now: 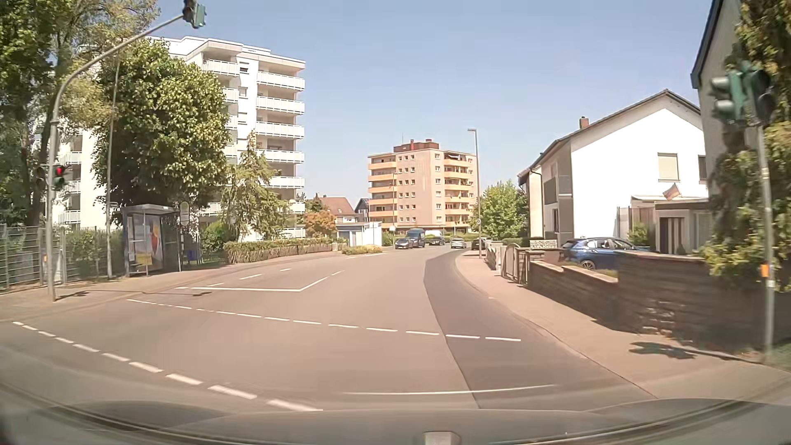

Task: Follow the waypoints while adhering to traffic rules and regulations

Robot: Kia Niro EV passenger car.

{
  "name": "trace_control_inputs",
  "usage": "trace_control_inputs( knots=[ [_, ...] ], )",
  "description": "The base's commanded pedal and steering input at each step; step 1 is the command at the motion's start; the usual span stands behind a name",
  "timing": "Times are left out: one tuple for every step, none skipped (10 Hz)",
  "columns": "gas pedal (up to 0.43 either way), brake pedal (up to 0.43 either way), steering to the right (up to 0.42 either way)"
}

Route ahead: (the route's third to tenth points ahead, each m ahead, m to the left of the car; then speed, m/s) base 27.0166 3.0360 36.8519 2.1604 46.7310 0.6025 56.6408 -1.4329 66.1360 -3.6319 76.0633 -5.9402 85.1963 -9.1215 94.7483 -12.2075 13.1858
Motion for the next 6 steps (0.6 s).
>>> trace_control_inputs(
  knots=[
    [0.028, 0.000, 0.004],
    [0.000, 0.000, 0.004],
    [0.000, 0.000, 0.005],
    [0.000, 0.000, 0.006],
    [0.000, 0.000, 0.006],
    [0.000, 0.000, 0.007]
  ],
)
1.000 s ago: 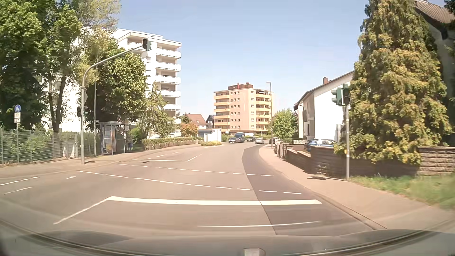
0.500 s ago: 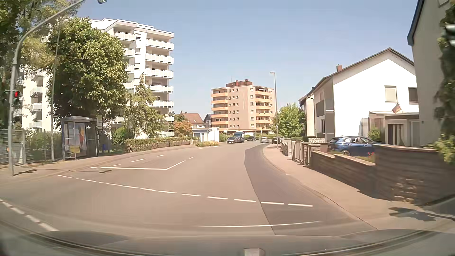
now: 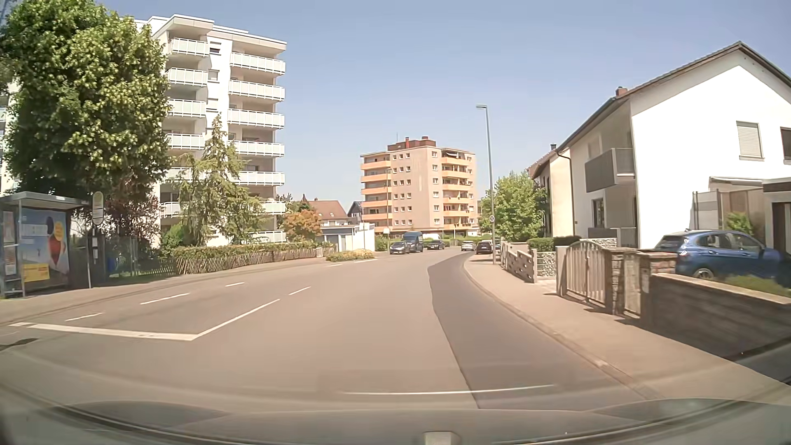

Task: Follow the waypoints while adhering to traffic rules and regulations

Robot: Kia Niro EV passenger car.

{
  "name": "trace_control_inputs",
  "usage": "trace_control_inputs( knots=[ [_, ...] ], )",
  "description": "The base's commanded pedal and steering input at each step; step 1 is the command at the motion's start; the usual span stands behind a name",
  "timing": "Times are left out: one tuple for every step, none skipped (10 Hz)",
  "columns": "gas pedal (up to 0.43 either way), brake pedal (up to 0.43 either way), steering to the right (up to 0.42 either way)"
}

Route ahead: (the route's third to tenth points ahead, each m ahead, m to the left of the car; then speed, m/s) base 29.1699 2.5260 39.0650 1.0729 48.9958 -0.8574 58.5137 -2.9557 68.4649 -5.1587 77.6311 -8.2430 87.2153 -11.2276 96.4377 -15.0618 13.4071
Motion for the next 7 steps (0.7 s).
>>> trace_control_inputs(
  knots=[
    [0.000, 0.000, 0.009],
    [0.000, 0.000, 0.011],
    [0.000, 0.000, 0.012],
    [0.000, 0.000, 0.014],
    [0.000, 0.000, 0.014],
    [0.000, 0.000, 0.014],
    [0.000, 0.000, 0.014]
  ],
)
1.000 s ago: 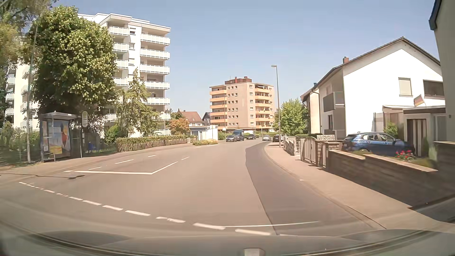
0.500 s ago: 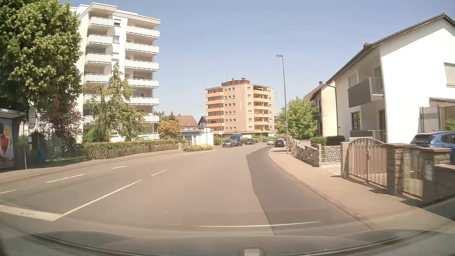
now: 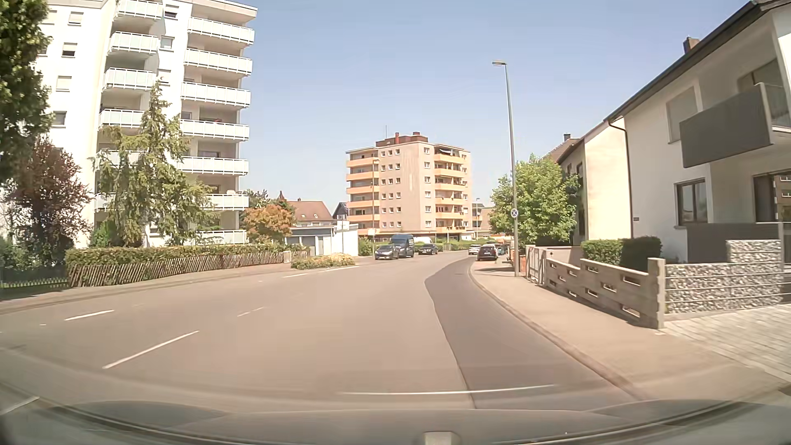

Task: Follow the waypoints while adhering to traffic rules and regulations

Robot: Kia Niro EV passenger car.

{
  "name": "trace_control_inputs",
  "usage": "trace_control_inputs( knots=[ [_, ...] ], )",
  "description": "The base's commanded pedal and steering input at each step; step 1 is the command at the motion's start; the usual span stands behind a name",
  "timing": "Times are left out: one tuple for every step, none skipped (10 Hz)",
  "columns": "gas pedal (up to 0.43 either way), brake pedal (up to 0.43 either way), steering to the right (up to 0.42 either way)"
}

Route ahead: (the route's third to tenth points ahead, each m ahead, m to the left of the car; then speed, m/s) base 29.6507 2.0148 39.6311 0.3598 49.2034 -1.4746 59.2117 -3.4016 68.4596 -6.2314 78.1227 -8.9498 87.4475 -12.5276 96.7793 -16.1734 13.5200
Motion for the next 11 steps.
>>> trace_control_inputs(
  knots=[
    [0.000, 0.000, 0.014],
    [0.000, 0.000, 0.015],
    [0.000, 0.000, 0.017],
    [0.000, 0.000, 0.018],
    [0.000, 0.000, 0.018],
    [0.000, 0.000, 0.018],
    [0.000, 0.018, 0.018],
    [0.000, 0.037, 0.018],
    [0.000, 0.067, 0.017],
    [0.000, 0.098, 0.014],
    [0.000, 0.116, 0.012]
  ],
)
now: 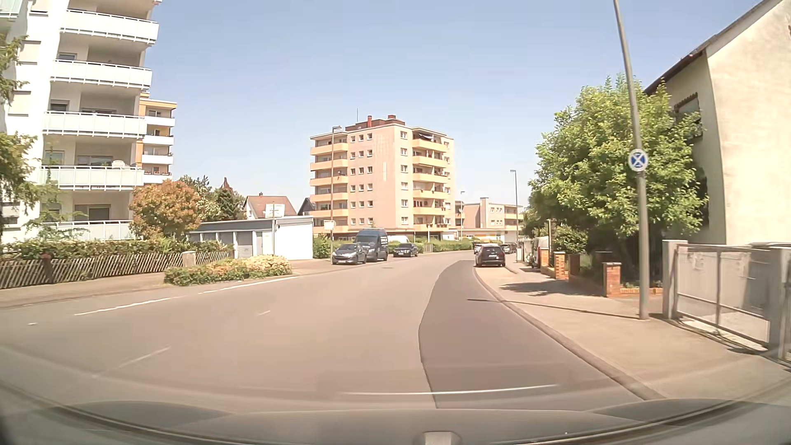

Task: Follow the waypoints while adhering to traffic rules and regulations

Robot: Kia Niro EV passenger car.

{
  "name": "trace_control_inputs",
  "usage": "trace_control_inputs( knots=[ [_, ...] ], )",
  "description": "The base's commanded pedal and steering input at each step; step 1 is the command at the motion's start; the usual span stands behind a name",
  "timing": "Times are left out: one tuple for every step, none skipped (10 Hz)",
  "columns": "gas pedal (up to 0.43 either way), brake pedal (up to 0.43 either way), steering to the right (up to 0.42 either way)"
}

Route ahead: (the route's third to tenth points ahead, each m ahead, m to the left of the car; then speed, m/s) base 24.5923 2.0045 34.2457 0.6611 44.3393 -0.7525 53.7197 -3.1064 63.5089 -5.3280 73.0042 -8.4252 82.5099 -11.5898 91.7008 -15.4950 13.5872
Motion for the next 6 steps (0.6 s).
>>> trace_control_inputs(
  knots=[
    [0.000, 0.134, 0.011],
    [0.000, 0.159, 0.011],
    [0.000, 0.177, 0.012],
    [0.000, 0.195, 0.012],
    [0.000, 0.220, 0.012],
    [0.000, 0.226, 0.013]
  ],
)
